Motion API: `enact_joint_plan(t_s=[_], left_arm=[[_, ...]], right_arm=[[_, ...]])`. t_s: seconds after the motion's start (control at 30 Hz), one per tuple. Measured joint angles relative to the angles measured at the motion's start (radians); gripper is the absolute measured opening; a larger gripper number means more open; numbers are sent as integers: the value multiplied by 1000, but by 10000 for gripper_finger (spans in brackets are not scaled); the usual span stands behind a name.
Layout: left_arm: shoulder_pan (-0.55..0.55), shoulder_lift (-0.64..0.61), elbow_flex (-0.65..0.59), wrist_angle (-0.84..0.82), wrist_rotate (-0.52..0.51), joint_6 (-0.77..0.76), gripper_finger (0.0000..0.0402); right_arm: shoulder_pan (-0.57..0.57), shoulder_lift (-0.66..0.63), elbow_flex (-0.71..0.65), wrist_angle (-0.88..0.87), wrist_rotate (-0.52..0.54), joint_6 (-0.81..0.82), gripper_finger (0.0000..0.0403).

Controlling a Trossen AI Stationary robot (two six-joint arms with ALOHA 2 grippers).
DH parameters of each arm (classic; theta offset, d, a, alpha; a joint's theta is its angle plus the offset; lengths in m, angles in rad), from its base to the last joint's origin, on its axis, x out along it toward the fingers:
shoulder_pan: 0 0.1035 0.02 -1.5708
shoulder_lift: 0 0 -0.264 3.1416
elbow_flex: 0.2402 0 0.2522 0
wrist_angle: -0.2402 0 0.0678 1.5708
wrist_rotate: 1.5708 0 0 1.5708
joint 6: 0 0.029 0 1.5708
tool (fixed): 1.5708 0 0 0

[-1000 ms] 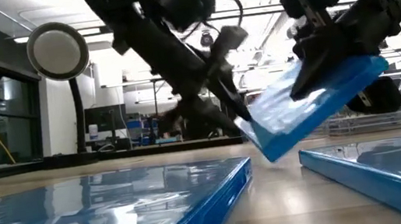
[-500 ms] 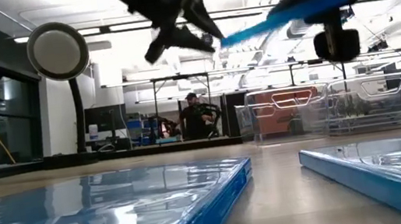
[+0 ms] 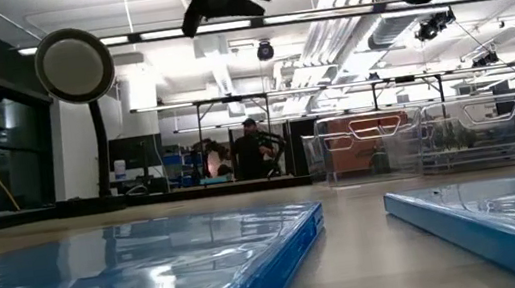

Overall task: Pick & place jewel cases by type
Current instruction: Put the top blue CD case into the left transparent bin

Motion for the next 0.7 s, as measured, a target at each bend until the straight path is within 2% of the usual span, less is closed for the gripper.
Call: enact_joint_plan(t_s=[0.17,0.33,0.5,0.7], left_arm=[[0,-57,-1,-8,0,78,117],[0,-117,3,-12,-45,132,117],[0,-188,4,-52,-75,201,117],[0,-248,0,-86,-72,279,117]], right_arm=[[-114,-51,97,-239,-50,-78,0],[-241,-34,273,-519,-100,-190,0],[-360,42,486,-786,-108,-318,0],[-491,172,738,-1004,-110,-445,0]])
